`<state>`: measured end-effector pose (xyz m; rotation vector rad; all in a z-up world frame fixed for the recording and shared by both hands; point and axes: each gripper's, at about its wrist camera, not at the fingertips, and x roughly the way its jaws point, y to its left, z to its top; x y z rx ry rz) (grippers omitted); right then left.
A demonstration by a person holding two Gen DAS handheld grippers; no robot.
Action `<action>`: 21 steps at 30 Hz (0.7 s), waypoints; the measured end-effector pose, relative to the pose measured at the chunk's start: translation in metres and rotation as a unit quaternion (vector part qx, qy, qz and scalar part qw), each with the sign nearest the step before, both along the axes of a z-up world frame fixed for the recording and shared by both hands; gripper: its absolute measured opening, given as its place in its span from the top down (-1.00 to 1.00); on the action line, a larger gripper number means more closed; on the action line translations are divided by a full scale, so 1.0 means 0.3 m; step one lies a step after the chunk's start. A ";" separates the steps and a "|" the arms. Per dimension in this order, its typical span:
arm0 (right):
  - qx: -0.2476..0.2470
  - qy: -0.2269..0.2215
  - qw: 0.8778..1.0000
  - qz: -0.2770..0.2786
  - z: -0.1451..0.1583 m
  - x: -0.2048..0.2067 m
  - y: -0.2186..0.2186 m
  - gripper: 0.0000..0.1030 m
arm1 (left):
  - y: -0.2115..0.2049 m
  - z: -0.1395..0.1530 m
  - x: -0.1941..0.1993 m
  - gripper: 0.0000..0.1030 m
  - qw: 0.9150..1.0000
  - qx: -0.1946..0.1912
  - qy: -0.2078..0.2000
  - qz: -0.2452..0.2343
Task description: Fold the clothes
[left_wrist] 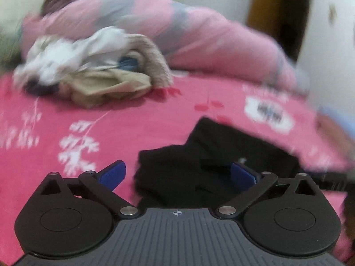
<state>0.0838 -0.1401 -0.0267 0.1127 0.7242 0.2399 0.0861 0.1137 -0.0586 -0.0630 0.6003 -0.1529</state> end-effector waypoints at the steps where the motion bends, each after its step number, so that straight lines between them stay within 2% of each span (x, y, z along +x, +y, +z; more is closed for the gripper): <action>1: -0.007 -0.003 1.000 -0.003 0.002 0.016 0.006 -0.01 | -0.028 -0.016 0.013 -0.79 0.999 0.030 0.005 0.013; 2: -0.013 -0.002 1.000 -0.004 -0.002 0.030 0.012 0.20 | -0.056 -0.033 0.025 -0.59 0.998 0.060 0.010 0.025; 3: -0.016 0.005 1.000 -0.003 -0.016 0.041 0.016 0.61 | -0.083 -0.049 0.038 0.03 0.995 0.090 0.014 0.038; 4: -0.013 0.008 1.000 -0.006 -0.024 0.042 0.014 0.76 | -0.111 -0.065 0.050 0.31 0.991 0.120 0.019 0.051; 5: -0.008 0.006 1.000 -0.012 -0.023 0.034 0.007 0.84 | -0.084 -0.063 0.049 0.41 0.994 0.089 0.027 0.062; 6: 0.002 -0.001 1.000 -0.014 -0.015 0.019 -0.005 0.89 | -0.057 -0.060 0.047 0.71 0.995 0.057 0.034 0.073; 7: 0.013 -0.011 1.000 -0.016 -0.001 -0.005 -0.020 0.91 | -0.029 -0.048 0.034 0.81 0.995 0.041 0.029 0.085; 10: 0.048 -0.030 0.998 -0.029 0.047 -0.084 -0.083 0.98 | 0.058 0.004 -0.023 0.91 0.993 0.003 -0.007 0.120; 15: 0.140 -0.030 0.988 -0.062 0.097 -0.222 -0.242 0.98 | 0.178 0.022 -0.119 0.95 0.986 -0.023 -0.006 0.163; 21: 0.202 0.007 0.973 -0.108 0.029 -0.333 -0.367 0.98 | 0.323 0.043 -0.234 0.98 0.975 -0.055 -0.005 0.214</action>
